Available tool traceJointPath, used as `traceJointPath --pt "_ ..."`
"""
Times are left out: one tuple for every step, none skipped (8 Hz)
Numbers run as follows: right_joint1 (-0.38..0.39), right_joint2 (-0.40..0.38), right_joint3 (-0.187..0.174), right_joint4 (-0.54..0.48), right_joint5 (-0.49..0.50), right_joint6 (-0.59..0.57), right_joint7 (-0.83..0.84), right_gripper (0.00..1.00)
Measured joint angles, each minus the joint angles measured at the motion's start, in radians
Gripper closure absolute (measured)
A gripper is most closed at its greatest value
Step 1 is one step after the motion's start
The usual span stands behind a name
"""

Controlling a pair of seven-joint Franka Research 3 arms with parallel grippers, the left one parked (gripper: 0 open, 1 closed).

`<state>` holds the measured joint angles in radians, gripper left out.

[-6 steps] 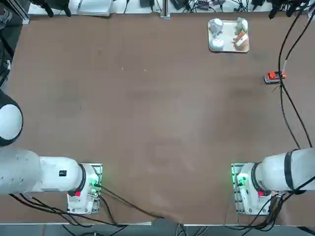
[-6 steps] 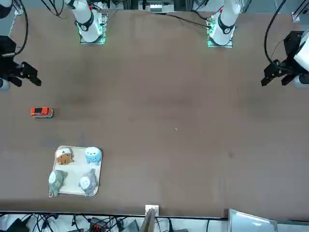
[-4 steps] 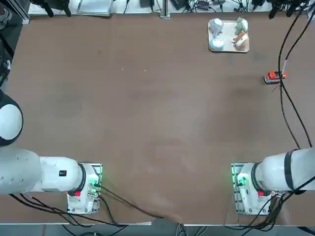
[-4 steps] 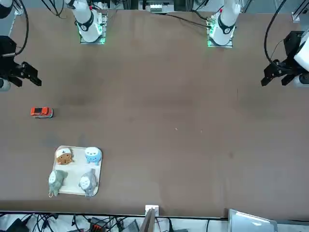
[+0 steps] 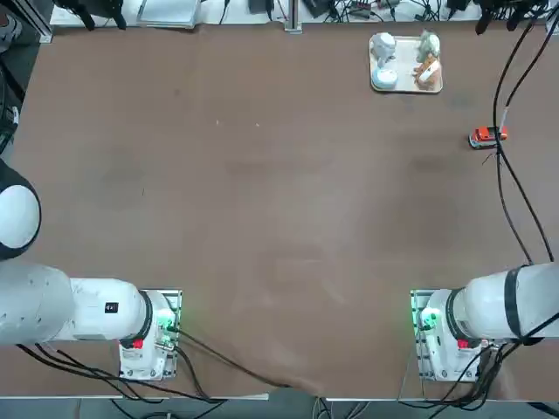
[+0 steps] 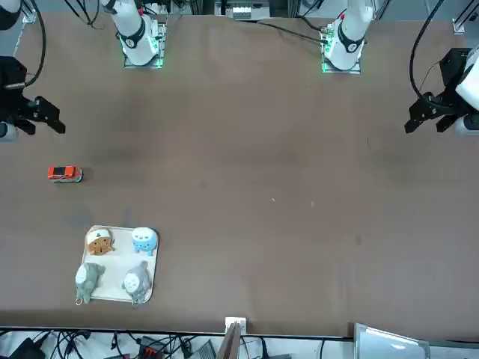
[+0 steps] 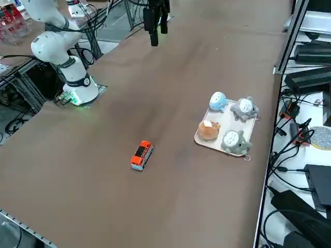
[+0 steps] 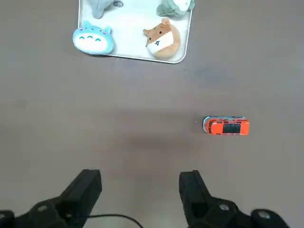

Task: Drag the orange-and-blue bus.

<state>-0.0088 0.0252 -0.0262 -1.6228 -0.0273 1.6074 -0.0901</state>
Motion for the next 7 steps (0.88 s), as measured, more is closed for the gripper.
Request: traceJointPath --pt "0.0 0.002 0.0 0.0 0.0 -0.002 0.0 0.0" --pt "0.0 0.003 0.0 0.0 0.0 -0.004 0.0 0.0" --pt "0.0 0.004 0.0 0.0 0.0 -0.012 0.0 0.0" --pt "-0.001 0.004 0.0 0.0 0.0 -0.025 0.0 0.0" --pt "-0.001 0.004 0.0 0.0 -0.001 -0.038 0.0 0.0" --pt "-0.001 0.004 -0.001 0.0 -0.008 -0.049 0.001 0.0" --pt "-0.004 0.004 -0.003 0.0 -0.027 -0.057 0.001 0.0"
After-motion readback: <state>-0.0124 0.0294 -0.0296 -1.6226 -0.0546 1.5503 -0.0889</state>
